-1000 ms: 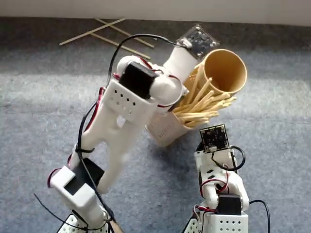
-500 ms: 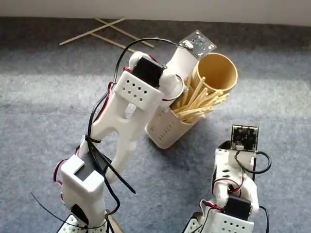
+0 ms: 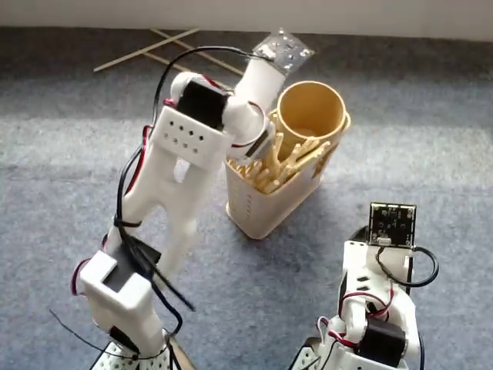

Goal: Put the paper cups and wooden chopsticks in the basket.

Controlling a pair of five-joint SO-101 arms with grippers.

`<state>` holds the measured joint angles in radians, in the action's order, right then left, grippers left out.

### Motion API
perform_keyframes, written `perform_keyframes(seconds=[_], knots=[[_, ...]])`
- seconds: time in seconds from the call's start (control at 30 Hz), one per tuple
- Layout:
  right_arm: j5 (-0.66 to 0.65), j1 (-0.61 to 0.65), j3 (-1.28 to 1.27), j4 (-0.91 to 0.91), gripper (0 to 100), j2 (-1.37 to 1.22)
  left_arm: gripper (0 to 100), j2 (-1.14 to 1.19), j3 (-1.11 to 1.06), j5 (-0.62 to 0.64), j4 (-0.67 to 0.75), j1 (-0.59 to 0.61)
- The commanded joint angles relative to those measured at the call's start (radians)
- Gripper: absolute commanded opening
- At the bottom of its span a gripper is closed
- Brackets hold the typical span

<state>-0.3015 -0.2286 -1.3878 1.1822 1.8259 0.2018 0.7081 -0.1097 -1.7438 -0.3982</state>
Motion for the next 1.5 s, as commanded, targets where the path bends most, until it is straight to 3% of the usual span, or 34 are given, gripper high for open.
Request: perform_keyframes(seconds=[0.0,0.17,0.43,0.57,0.67,0.8,0.87,1.0,1.1,1.3,1.47], knots=[[-0.011,-0.008,0.022,-0.002,1.6,0.005,21,-0.151,0.042,-0.011,0.003,0.012],[-0.011,-0.008,0.022,-0.001,1.6,0.005,21,-0.323,0.042,-0.012,0.005,0.076],[-0.011,-0.008,0.022,0.002,1.6,0.005,21,-0.501,0.036,-0.005,-0.002,0.380],[-0.014,-0.008,0.022,-0.002,1.6,0.007,21,-0.651,0.025,0.003,-0.012,0.384],[-0.014,-0.008,0.022,-0.002,1.6,0.007,21,-0.771,-0.074,0.003,-0.011,0.389],[-0.014,-0.008,0.022,0.002,1.6,0.007,21,-0.918,-0.395,-0.071,0.009,0.444],[-0.014,-0.008,0.012,0.004,1.6,0.007,21,-0.944,-0.608,-0.130,0.186,0.496],[-0.014,-0.008,-0.058,-0.001,1.6,0.007,21,-0.918,-1.000,-0.143,0.786,0.690],[-0.009,-0.005,-0.153,-0.033,1.6,0.007,21,-0.796,-1.122,-0.112,1.119,0.707],[-0.009,-0.005,-0.331,-0.125,1.6,0.007,21,-0.312,-1.001,0.064,1.657,0.702],[-0.009,0.025,-0.348,-0.128,1.6,0.007,21,0.151,-0.633,0.157,1.705,0.704]])
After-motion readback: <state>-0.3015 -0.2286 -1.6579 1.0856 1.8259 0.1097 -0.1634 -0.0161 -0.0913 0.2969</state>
